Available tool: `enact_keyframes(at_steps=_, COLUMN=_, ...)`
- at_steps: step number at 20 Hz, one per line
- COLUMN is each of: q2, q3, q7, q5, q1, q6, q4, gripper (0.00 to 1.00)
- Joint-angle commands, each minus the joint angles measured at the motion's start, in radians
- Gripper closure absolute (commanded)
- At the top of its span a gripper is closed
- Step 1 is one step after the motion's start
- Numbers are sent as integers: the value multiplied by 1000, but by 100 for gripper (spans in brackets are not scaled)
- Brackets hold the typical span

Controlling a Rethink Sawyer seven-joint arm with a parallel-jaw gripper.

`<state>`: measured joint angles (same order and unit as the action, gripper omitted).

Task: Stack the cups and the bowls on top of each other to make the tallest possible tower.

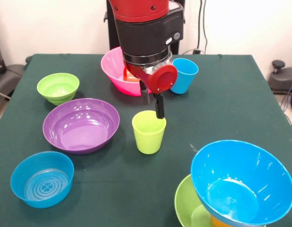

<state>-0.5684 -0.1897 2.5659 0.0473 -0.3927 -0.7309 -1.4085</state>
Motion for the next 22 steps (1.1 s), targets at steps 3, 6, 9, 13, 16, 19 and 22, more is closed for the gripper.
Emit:
enact_keyframes(at_steps=3, q2=54, q3=-5, q7=-42, q5=80, q1=23, q6=81, q4=-26, gripper=0)
enact_keyframes(at_steps=6, q2=50, q3=6, q7=-23, q5=87, q1=35, q6=112, q4=-50, gripper=0)
enact_keyframes(at_steps=9, q2=52, q3=18, q7=-10, q5=95, q1=44, q6=152, q4=-67, gripper=0)
enact_keyframes(at_steps=13, q2=60, q3=38, q7=-6, q5=113, q1=54, q6=226, q4=-98, gripper=0)
enact_keyframes(at_steps=16, q2=69, q3=61, q7=-8, q5=125, q1=70, q6=255, q4=-110, gripper=0)
enact_keyframes(at_steps=19, q2=71, q3=73, q7=-7, q5=125, q1=80, q6=266, q4=-116, gripper=0)
enact_keyframes(at_steps=22, q2=76, q3=79, q7=-6, q5=126, q1=84, q6=279, q4=-120, gripper=0)
